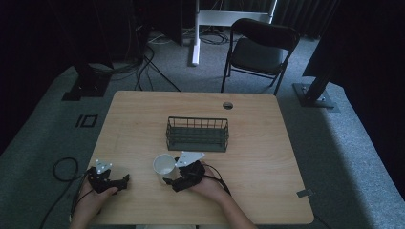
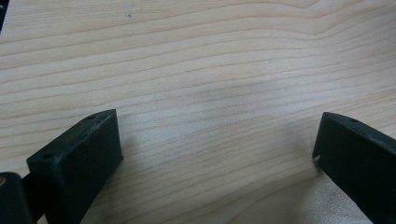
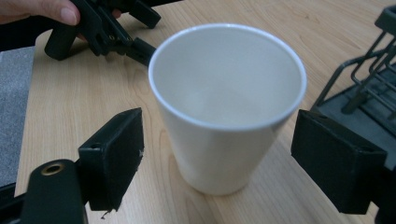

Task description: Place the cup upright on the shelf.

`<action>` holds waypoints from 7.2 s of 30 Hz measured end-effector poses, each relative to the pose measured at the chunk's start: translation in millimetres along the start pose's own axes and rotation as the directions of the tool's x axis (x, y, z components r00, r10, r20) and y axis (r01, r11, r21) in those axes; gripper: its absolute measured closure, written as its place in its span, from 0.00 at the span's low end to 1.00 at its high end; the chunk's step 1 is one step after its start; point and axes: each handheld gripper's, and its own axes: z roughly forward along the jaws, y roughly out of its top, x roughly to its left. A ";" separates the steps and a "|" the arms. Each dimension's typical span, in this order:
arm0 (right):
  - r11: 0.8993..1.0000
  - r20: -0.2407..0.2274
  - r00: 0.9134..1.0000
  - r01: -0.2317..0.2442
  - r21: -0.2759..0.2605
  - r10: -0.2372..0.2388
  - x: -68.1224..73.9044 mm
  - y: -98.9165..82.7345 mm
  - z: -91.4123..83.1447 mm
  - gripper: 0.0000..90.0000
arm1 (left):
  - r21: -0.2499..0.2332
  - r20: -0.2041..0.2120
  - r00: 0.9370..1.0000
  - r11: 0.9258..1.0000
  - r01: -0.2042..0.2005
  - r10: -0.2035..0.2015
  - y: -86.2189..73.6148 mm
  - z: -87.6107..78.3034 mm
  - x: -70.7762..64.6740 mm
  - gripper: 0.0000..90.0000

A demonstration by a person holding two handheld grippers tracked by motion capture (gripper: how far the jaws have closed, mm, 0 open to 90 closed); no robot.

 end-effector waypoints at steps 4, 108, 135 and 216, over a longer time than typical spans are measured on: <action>1.000 0.004 1.000 0.004 -0.007 -0.004 0.8 5.0 3.0 0.19 | 0.001 0.000 1.000 1.000 -0.001 0.001 0.0 -0.1 0.1 0.02; 0.985 0.528 0.834 -0.093 -0.146 0.158 -107.3 62.3 -75.9 0.22 | 0.002 0.001 1.000 1.000 -0.001 0.001 0.1 -0.1 0.1 0.02; 0.969 0.545 0.803 -0.232 -0.089 0.242 -133.9 24.0 -58.2 0.22 | 0.001 0.001 1.000 1.000 0.000 0.000 0.0 -0.1 0.0 0.02; 0.946 0.524 0.789 -0.290 -0.146 0.322 -113.0 -42.8 -115.3 0.15 | 0.001 0.000 1.000 1.000 0.000 0.000 0.0 -0.1 0.0 0.02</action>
